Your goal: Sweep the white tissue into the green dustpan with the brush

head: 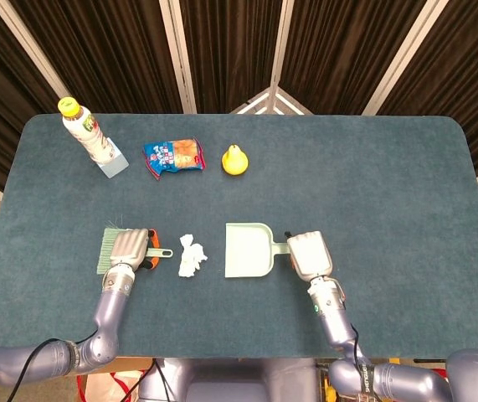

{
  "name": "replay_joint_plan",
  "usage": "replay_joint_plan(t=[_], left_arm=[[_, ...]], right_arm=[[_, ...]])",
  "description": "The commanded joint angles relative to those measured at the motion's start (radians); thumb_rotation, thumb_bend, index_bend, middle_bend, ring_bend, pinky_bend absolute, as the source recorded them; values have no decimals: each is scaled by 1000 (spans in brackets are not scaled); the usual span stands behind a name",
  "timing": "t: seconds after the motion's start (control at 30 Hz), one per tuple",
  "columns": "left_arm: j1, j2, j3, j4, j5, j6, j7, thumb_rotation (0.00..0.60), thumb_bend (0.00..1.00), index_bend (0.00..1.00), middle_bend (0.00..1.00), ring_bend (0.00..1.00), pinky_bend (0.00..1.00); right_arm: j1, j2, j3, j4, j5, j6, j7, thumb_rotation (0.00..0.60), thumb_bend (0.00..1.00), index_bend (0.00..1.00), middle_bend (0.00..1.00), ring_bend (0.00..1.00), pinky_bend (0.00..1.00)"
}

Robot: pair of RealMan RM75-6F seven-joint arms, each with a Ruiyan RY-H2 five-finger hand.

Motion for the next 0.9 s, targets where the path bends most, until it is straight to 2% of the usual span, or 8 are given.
replay_joint_plan(t=[0.03,0.43,0.9], left_arm=[[7,10,-14,-25,35,6,-39,600,625,749,1000,1000,1000],[32,75,-55,-204,135,45,-157,600,659,778,1000,1000,1000],[25,52,-84,-308,185,57,-250,600,663,781,1000,1000,1000]], right_arm=[[-1,2,-5,-6,-3,4,-7,600,480,543,844,865,846],[-10,21,-29,-65,8,28,-86,600,481,543,845,865,846],[-11,13,-52,-129,-6,60,-166,600,487,543,845,865,846]])
